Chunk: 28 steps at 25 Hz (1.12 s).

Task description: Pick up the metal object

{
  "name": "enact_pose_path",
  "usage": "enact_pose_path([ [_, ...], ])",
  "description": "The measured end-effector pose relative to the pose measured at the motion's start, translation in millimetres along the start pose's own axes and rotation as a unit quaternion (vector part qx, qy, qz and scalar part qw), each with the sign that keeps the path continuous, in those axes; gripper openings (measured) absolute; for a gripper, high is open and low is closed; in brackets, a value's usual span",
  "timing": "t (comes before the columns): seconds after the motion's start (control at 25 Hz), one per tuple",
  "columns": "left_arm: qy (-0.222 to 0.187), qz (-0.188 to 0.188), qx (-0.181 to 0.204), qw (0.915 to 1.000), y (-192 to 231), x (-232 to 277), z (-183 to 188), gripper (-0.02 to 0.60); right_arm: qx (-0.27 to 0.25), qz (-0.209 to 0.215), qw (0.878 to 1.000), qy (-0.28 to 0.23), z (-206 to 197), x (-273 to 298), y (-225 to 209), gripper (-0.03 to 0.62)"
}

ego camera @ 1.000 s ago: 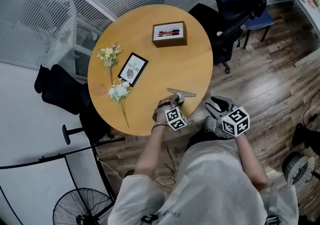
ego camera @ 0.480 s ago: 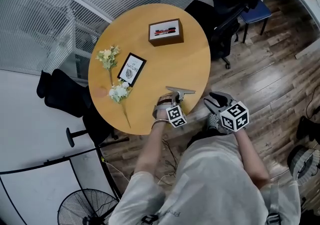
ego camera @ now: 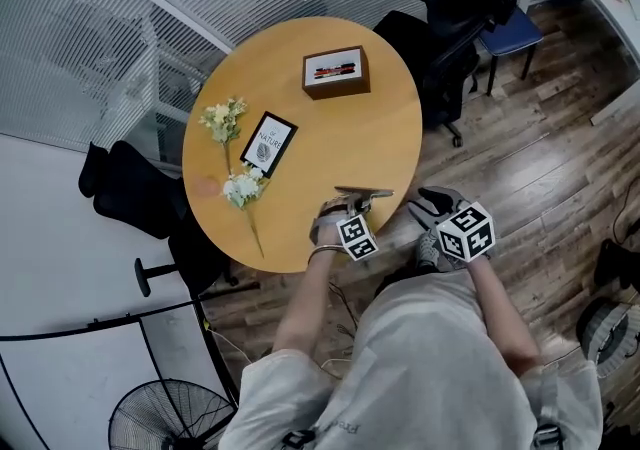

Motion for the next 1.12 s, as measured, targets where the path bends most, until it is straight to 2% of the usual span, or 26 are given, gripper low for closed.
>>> enact_pose_path([
  [0.16,0.002,-0.014,0.018,0.9997,-4.7,-5.6,3.9,0.083,-0.006,-0.001,1.0,-0.003,2.8,-1.2,3.3,0.146],
  [0.4,-0.004,-0.053,0.07,0.9961,-5.4,-13.1,10.5,0.069,-0.005,0.005,1.0,0.001,2.8,3.5,6.9,0.146],
  [0.52,-0.011,-0.053,0.072,0.996,-1.8,-16.3,12.9,0.053,-0.003,0.006,1.0,-0.003,5.1,5.5,7.6,0.146],
  [0.68,-0.015,-0.038,0.053,0.9977,7.4,-20.9,15.4,0.014,-0.001,0.01,1.0,-0.006,7.7,9.3,8.3,0.146],
  [0.8,-0.017,-0.03,0.029,0.999,9.0,-22.8,14.6,0.012,-0.001,0.012,1.0,-0.003,6.0,9.9,10.0,0.146],
  [1.12,-0.031,-0.001,-0.066,0.9973,20.3,-34.6,6.7,0.011,0.004,0.016,1.0,0.005,4.2,16.7,14.4,0.146],
])
Point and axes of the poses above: the fingertips, and each gripper's own axes: x forward along the fingers, y to its left, z out of its top, the point moved 10 cm from there along -x, backward along the fingers, and after that the axes turned 2 degrees about z, right-handed, at the moved point
